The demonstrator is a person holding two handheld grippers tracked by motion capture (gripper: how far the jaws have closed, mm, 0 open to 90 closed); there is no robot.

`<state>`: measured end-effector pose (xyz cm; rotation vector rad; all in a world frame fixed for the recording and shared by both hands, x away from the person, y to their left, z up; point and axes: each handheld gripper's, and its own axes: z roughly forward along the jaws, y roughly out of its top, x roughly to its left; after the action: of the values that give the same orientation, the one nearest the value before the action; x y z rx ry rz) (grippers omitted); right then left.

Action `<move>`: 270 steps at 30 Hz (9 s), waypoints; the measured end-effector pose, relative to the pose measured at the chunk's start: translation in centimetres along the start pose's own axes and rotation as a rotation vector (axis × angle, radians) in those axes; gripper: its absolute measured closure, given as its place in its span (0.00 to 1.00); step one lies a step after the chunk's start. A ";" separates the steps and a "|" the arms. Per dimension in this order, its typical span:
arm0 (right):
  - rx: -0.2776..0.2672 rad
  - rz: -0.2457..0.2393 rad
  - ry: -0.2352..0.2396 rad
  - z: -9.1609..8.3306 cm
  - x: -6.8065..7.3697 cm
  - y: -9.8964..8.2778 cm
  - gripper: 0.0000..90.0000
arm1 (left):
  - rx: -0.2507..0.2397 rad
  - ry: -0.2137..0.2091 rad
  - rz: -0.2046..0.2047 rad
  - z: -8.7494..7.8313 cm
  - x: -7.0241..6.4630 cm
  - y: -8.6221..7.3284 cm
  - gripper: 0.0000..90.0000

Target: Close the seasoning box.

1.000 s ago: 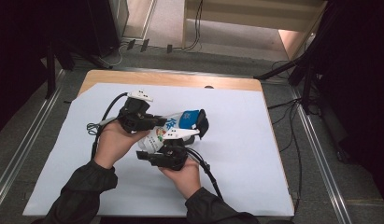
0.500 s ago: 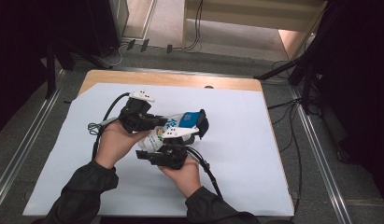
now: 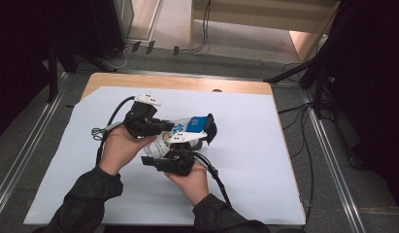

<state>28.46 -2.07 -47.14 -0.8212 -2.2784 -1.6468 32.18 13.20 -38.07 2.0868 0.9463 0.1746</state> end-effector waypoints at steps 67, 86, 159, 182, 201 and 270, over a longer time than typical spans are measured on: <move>0.022 -0.012 -0.060 1.1 -1.1 -2.8 0.79 | 0.050 -0.065 -0.026 0.6 1.0 -0.8 0.95; 0.047 -0.015 -0.077 1.2 -1.5 -3.4 0.80 | 0.060 -0.089 -0.024 1.1 1.2 -0.8 0.93; 0.082 -0.034 -0.137 2.0 -2.1 -5.0 0.78 | -0.067 -0.189 -0.002 -4.0 3.2 -2.9 1.00; 0.051 -0.020 -0.166 1.7 -2.4 -4.7 0.78 | -0.080 -0.212 0.048 -6.3 3.8 -3.7 1.00; 0.095 -0.072 -0.151 1.5 -1.7 -4.0 0.73 | -0.142 -0.089 -0.008 -9.0 6.0 -4.2 1.00; 0.119 -0.061 -0.229 -12.9 -5.7 -3.3 0.63 | -0.112 0.060 -0.081 -5.5 10.6 -7.9 0.95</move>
<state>29.42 -16.56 -48.00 -0.9650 -2.5515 -1.4915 32.87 26.84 -42.32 1.9469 1.0320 0.2432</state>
